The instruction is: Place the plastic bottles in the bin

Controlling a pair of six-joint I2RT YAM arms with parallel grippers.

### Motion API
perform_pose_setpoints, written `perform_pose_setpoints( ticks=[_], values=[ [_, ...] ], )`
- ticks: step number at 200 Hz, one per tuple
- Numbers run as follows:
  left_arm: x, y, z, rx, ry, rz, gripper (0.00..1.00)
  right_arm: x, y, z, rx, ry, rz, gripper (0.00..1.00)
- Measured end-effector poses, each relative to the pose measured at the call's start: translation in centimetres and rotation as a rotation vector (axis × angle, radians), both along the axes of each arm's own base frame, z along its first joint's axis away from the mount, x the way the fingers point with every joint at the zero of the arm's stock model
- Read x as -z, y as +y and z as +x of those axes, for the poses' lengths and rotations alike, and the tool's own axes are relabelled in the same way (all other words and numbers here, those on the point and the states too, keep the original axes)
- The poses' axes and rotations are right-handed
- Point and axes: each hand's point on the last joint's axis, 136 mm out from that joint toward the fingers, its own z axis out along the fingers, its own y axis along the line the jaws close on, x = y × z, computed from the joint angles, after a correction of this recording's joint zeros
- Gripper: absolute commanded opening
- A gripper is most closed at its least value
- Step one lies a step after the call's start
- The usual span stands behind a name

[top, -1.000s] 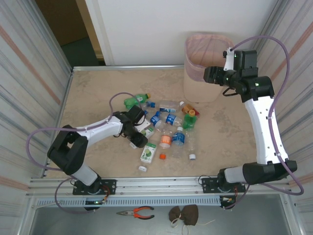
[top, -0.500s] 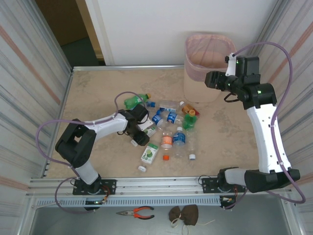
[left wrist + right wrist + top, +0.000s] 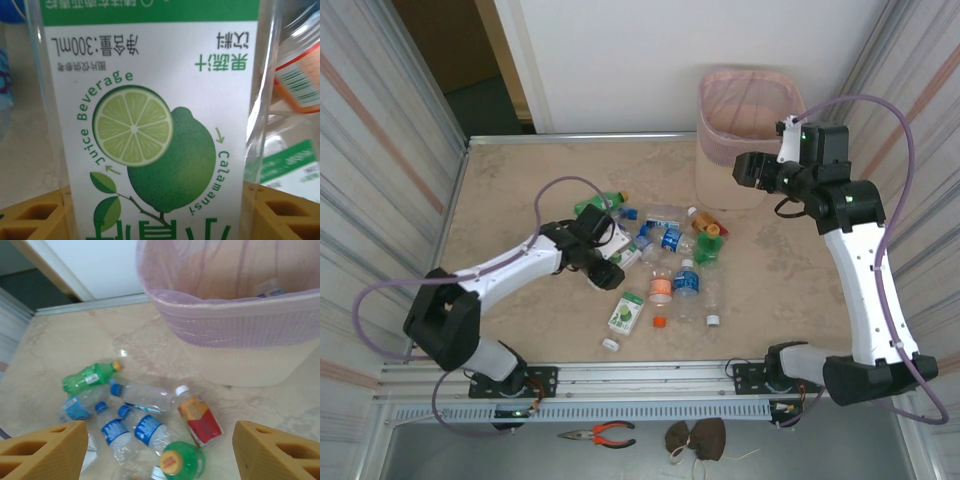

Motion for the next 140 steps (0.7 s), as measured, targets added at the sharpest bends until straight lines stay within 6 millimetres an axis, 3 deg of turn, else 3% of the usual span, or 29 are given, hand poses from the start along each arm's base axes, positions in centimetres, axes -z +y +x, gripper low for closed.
perform_pose_setpoints(
  ticks=[43,70,110,140],
  values=[
    [-5.6,-1.5,0.2,-0.001,-0.086,-0.218,0.6,-0.5,3.4,-1.2,-0.147,-0.059,0.136,0.77],
    [-11.0,-3.0,0.5,0.03,-0.182,-0.429,0.6,-1.2,6.6,-2.3,-0.294,-0.115,0.218,0.8],
    [-19.1,-5.6,-1.1,0.169,-0.296,-0.745,0.6,-3.8,11.9,-5.3,-0.558,-0.241,0.311,0.86],
    [-23.6,-6.8,-2.4,0.266,-0.336,-0.921,0.59,-6.8,15.2,-8.7,-0.751,-0.358,0.368,0.91]
  ],
)
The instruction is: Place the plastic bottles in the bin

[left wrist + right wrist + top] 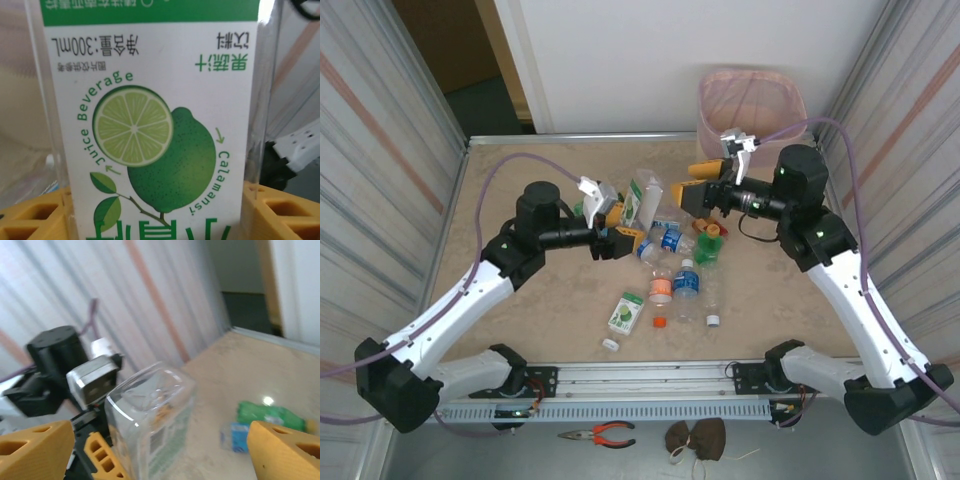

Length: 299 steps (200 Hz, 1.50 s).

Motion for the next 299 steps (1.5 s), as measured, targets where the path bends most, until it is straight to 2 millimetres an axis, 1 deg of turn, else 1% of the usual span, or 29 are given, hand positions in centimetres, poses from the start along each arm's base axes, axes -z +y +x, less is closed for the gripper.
perform_pose_setpoints(
  ticks=[15,31,52,96,111,129,145,161,169,181,209,247,269,287,299],
  values=[
    [-1.9,-0.4,-0.7,0.048,-0.018,-0.072,0.59,-1.2,1.2,-1.6,-0.07,-0.051,0.025,0.92],
    [-3.9,-0.6,-1.4,0.092,-0.041,-0.139,0.6,-2.0,2.1,-2.9,-0.126,-0.088,0.043,0.94],
    [-5.7,-0.7,-2.2,0.137,-0.06,-0.202,0.6,-2.7,2.9,-4.1,-0.173,-0.124,0.06,0.95],
    [-8.1,-0.6,-3.4,0.196,-0.075,-0.271,0.61,-3.5,4.2,-5.7,-0.235,-0.185,0.075,0.93],
    [-8.8,-0.7,-3.9,0.219,-0.081,-0.285,0.61,-3.9,4.6,-6.0,-0.249,-0.204,0.081,0.89],
    [-9.6,-0.7,-4.3,0.231,-0.094,-0.299,0.61,-4.5,4.7,-6.2,-0.251,-0.227,0.088,0.83],
    [-10.1,-0.6,-4.8,0.241,-0.104,-0.308,0.61,-5.0,4.7,-6.5,-0.254,-0.247,0.094,0.76],
    [-10.6,-0.5,-5.1,0.248,-0.115,-0.316,0.61,-5.4,4.8,-6.7,-0.255,-0.257,0.101,0.74],
    [-10.7,-0.5,-5.3,0.251,-0.116,-0.319,0.61,-5.6,4.8,-6.7,-0.255,-0.261,0.105,0.76],
    [-10.9,-0.5,-5.3,0.251,-0.117,-0.322,0.61,-5.7,4.9,-6.9,-0.254,-0.269,0.108,0.83],
    [-11.0,-0.5,-5.3,0.245,-0.114,-0.324,0.61,-5.8,5.0,-6.9,-0.241,-0.284,0.106,0.87],
    [-11.2,-0.6,-5.3,0.239,-0.114,-0.327,0.61,-6.1,5.0,-7.1,-0.222,-0.307,0.104,0.88],
    [-11.2,-0.7,-5.2,0.233,-0.114,-0.326,0.61,-6.0,5.0,-6.6,-0.194,-0.303,0.098,0.89],
    [-11.1,-1.0,-6.1,0.272,-0.117,-0.323,0.61,-5.7,5.0,-5.8,-0.147,-0.294,0.086,0.89],
    [-11.1,-1.1,-6.4,0.282,-0.113,-0.32,0.61,-5.6,4.9,-5.7,-0.141,-0.299,0.081,0.89]
  ],
)
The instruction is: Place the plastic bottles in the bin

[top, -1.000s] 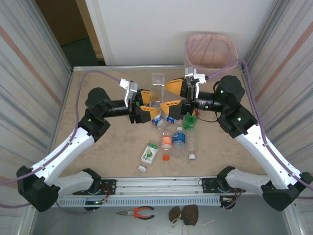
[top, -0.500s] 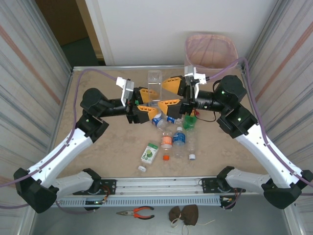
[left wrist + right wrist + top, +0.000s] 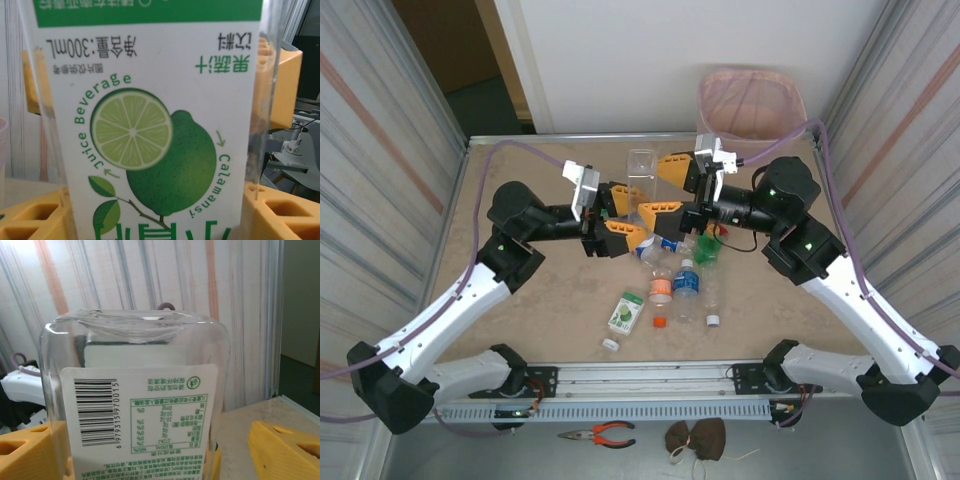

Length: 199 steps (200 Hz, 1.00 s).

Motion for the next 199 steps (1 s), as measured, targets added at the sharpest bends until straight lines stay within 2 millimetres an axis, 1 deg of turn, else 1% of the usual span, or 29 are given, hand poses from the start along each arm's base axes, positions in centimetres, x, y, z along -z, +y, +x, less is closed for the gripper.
perform_pose_setpoints(
  ticks=[37,82,101,110,127,141,173,185,199],
  values=[
    [0.1,0.0,-0.2,0.013,-0.003,0.004,0.61,0.1,0.3,-0.8,-0.048,-0.008,-0.008,0.81],
    [0.1,0.0,-0.5,0.024,-0.012,0.006,0.62,0.6,0.8,-1.6,-0.119,0.001,-0.019,0.67],
    [0.1,0.0,-0.4,0.023,-0.013,0.006,0.62,0.6,0.8,-1.7,-0.125,0.004,-0.019,0.64],
    [0.2,0.0,-0.4,0.021,-0.016,0.008,0.65,0.6,0.9,-1.7,-0.125,0.004,-0.02,0.63],
    [0.3,0.1,-0.4,0.009,-0.02,0.014,0.76,0.6,0.9,-1.7,-0.125,0.005,-0.021,0.61],
    [0.3,0.3,-0.4,-0.021,-0.025,0.021,0.8,0.7,0.9,-1.6,-0.12,0.008,-0.022,0.58],
    [-0.1,1.7,0.0,-0.142,-0.051,0.031,0.82,0.8,0.3,-0.4,-0.067,0.025,-0.031,0.58],
    [0.1,2.2,0.2,-0.186,-0.055,0.045,0.82,0.5,-0.5,0.8,-0.008,0.031,-0.03,0.58],
    [0.4,2.8,0.4,-0.24,-0.055,0.065,0.82,0.2,-2.0,2.9,0.085,0.042,-0.032,0.58]
  ],
)
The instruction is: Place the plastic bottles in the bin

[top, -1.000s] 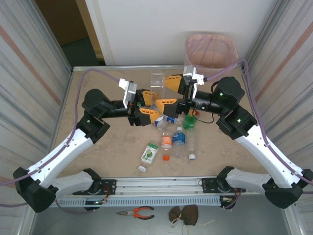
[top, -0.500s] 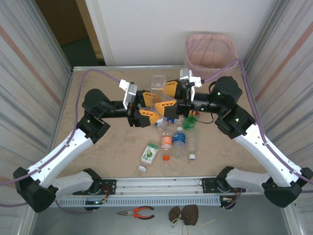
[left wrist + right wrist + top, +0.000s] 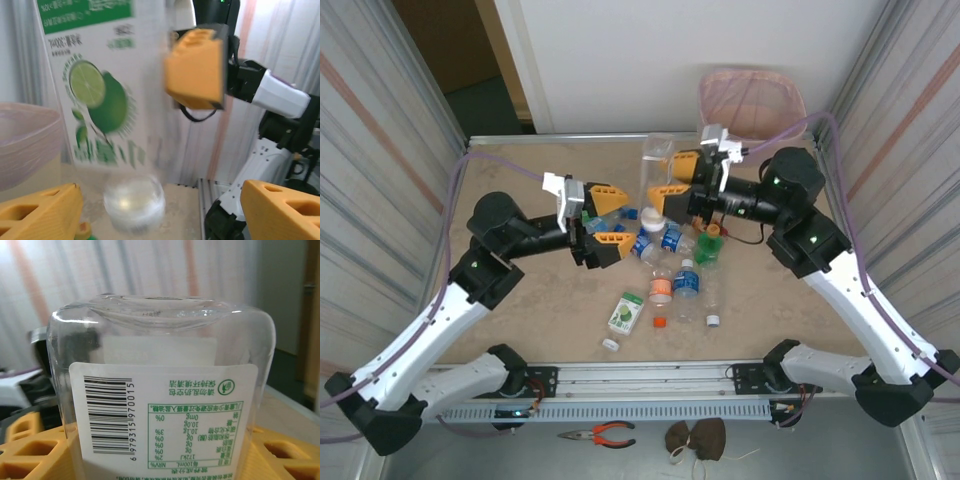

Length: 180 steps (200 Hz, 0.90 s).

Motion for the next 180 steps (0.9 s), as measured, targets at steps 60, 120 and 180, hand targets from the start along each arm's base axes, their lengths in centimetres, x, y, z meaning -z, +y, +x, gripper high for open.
perform_pose_setpoints(
  ticks=[60,120,180],
  values=[
    [4.0,1.6,2.4,-0.195,0.105,0.126,0.81,-0.6,-8.2,10.9,0.448,0.083,-0.034,0.57],
    [8.6,3.2,4.4,-0.339,0.276,0.256,0.8,2.5,-17.1,22.3,0.826,0.221,-0.137,0.57],
    [9.8,3.6,4.4,-0.358,0.318,0.275,0.8,7.6,-21.7,31.5,1.045,0.315,-0.345,0.57]
  ],
)
